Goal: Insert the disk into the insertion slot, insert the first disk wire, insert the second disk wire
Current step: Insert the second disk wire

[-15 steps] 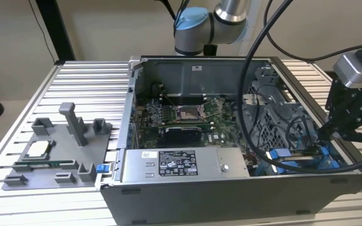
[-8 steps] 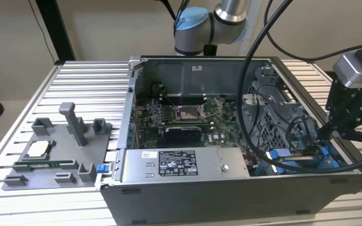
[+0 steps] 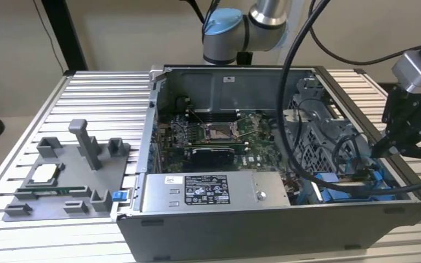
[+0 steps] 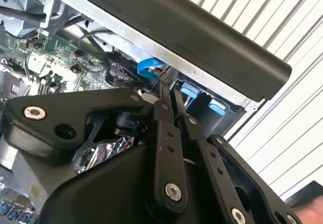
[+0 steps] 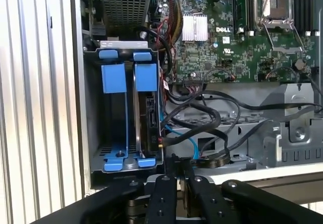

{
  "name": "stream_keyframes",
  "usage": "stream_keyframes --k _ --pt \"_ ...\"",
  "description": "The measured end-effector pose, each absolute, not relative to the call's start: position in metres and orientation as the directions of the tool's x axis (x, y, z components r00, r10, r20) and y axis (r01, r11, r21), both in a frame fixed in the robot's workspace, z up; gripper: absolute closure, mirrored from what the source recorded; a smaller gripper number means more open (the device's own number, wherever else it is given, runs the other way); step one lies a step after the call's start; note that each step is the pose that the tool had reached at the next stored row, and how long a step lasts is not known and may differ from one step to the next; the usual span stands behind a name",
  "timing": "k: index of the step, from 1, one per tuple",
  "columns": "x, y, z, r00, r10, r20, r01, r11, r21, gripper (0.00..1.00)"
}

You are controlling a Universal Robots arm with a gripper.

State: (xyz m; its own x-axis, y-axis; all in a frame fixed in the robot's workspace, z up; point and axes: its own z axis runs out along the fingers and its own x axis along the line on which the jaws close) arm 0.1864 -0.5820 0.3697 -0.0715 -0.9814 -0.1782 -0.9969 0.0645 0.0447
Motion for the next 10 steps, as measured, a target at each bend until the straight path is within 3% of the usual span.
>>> stream_keyframes --k 10 --pt "0.161 -0.584 0.383 -0.070 -0.981 -0.179 -0.997 0.064 0.044 1.00"
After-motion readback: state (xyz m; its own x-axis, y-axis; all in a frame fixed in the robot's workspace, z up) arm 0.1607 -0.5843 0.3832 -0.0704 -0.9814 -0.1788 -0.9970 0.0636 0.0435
